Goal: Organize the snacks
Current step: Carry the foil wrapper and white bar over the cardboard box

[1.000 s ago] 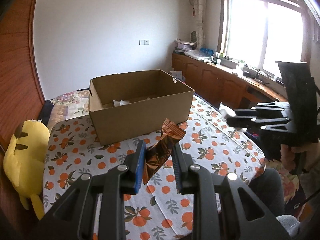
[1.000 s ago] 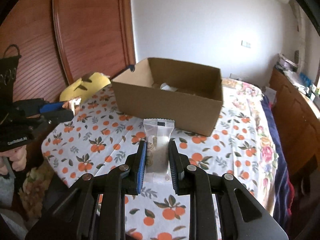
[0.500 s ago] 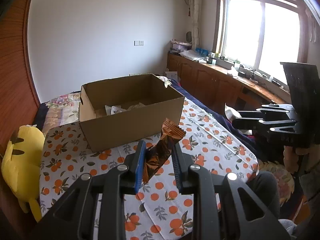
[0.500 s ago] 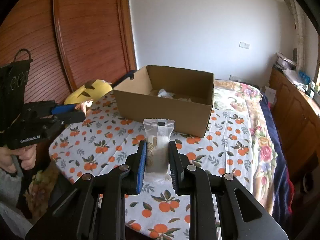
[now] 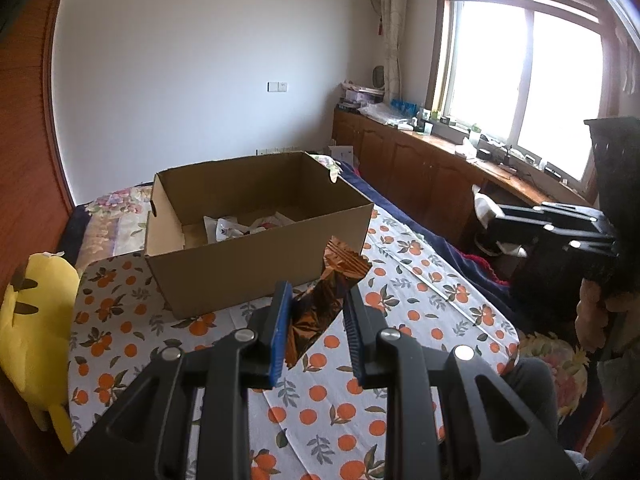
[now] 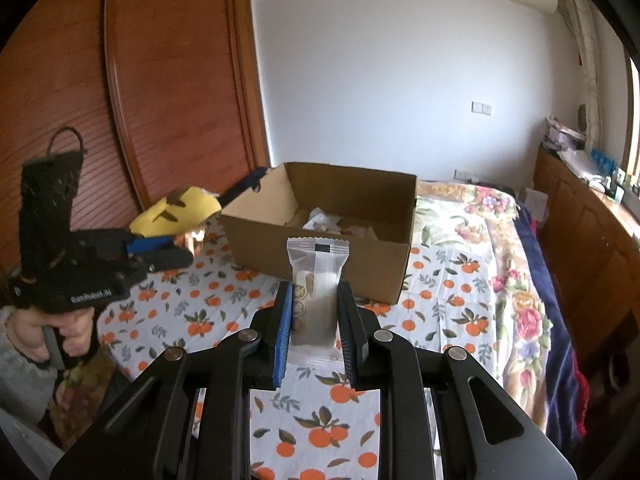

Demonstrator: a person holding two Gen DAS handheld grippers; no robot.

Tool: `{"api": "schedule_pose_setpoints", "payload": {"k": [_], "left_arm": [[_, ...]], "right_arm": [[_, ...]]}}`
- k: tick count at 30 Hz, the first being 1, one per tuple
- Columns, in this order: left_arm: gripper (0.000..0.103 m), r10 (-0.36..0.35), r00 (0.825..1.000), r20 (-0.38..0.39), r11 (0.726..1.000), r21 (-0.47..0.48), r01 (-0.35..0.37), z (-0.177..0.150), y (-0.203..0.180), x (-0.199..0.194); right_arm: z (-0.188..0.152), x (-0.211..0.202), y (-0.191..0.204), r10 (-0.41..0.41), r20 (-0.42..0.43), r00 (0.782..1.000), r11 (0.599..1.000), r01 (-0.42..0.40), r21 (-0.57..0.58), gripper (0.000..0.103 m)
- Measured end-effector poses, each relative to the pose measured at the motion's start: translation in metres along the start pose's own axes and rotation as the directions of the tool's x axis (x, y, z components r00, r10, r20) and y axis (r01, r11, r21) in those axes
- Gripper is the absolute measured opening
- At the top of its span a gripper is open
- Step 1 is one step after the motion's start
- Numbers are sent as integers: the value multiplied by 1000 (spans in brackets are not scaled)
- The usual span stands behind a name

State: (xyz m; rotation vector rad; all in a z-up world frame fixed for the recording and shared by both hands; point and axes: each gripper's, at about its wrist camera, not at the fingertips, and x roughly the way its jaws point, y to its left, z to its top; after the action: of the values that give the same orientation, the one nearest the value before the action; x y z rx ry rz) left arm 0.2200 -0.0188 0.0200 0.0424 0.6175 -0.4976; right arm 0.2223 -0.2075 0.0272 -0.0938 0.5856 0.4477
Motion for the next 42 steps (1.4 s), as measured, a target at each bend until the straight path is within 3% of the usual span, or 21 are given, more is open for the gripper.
{"api": "schedule_pose_setpoints", "payload": {"k": [12, 23, 32, 42], "left_arm": [[24, -1, 1000, 28, 1000, 4, 1, 29, 10, 34], [24, 12, 999, 36, 999, -36, -10, 65, 54, 87], [24, 70, 998, 2, 994, -86, -70, 63, 93, 113], [25, 81, 996, -26, 992, -93, -83, 61, 105, 135]], "right_arm": [[18, 38, -33, -4, -8, 1000, 1000, 4, 25, 20], [49, 101, -55, 13, -27, 1000, 1000, -12, 21, 20], [66, 166, -46, 14, -48, 999, 999, -16, -46, 20], [64, 213, -49, 9, -128, 992, 999, -15, -44, 20]]}}
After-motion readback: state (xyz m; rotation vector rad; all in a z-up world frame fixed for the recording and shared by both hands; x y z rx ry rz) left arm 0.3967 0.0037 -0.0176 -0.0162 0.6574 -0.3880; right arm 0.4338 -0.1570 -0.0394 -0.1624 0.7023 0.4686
